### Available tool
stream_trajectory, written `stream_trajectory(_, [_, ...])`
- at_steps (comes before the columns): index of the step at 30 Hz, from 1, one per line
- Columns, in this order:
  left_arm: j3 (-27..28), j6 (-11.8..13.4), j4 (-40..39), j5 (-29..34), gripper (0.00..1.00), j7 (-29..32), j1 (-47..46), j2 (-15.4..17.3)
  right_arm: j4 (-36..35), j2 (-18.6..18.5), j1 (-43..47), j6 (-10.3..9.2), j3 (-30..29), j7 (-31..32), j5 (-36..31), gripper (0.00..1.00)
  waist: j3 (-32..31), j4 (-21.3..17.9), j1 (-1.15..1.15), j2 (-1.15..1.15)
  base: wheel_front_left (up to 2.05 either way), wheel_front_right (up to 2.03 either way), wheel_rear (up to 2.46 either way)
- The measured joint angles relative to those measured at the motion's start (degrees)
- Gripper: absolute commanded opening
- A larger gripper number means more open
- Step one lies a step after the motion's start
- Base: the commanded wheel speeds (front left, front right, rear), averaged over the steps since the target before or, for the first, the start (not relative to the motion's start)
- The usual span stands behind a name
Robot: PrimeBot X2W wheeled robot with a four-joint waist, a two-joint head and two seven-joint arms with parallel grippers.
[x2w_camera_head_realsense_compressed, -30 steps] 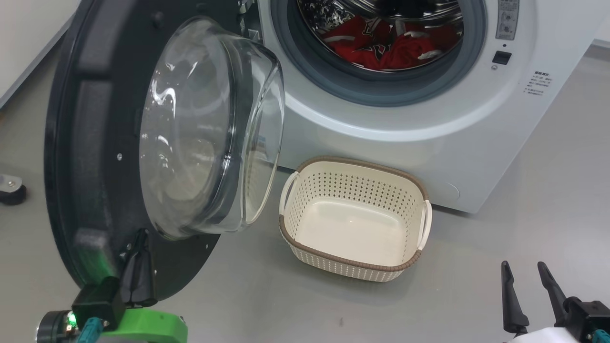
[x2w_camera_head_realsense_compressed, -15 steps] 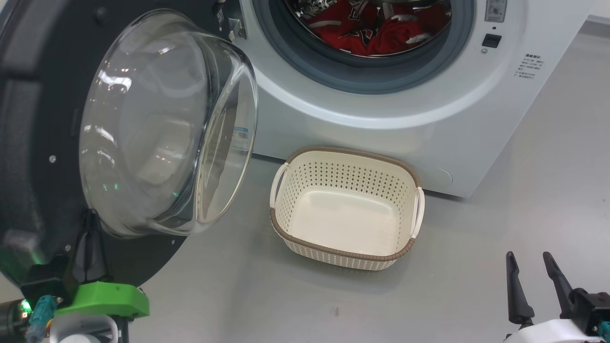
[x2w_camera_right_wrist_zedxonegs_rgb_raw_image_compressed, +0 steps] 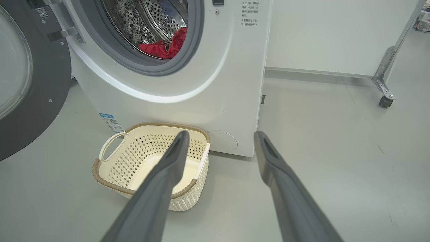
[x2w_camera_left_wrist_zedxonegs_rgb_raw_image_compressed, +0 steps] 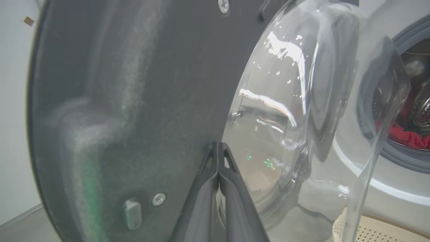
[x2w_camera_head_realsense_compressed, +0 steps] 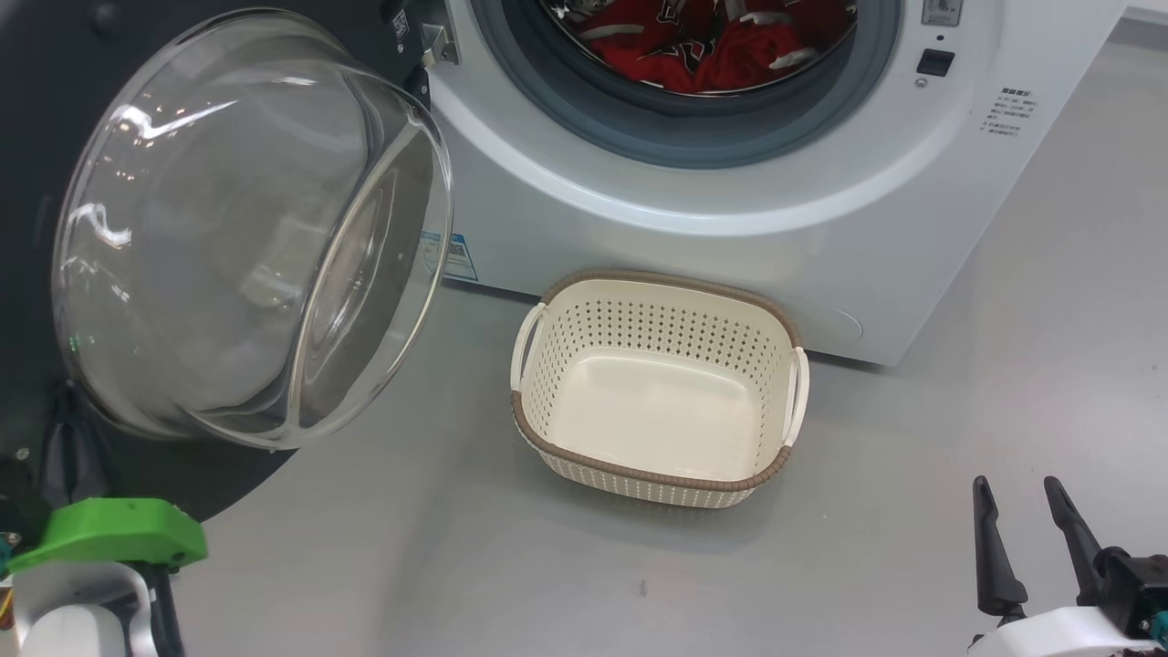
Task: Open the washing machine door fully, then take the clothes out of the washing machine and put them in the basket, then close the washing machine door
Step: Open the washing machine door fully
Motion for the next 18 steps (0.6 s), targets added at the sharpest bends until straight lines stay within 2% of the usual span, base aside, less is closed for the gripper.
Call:
stream_trajectory(10, [4.19,0.00,3.88,0.00,0.00,0.04,-3.37,1.30,0.04,0.02,-0.63,0.04,0.29,0.00,0.00,1.00,0.25,-0.40,0.00,0.00,0.00,0.00,0.00])
stream_trajectory(18, [4.93,0.00,5.16,0.01,0.00,-0.63,-4.27,1.56,0.14,0.05,-0.97,0.04,0.38,0.00,0.00,1.00,0.56,-0.94,0.00,0.00,0.00,0.00,0.00])
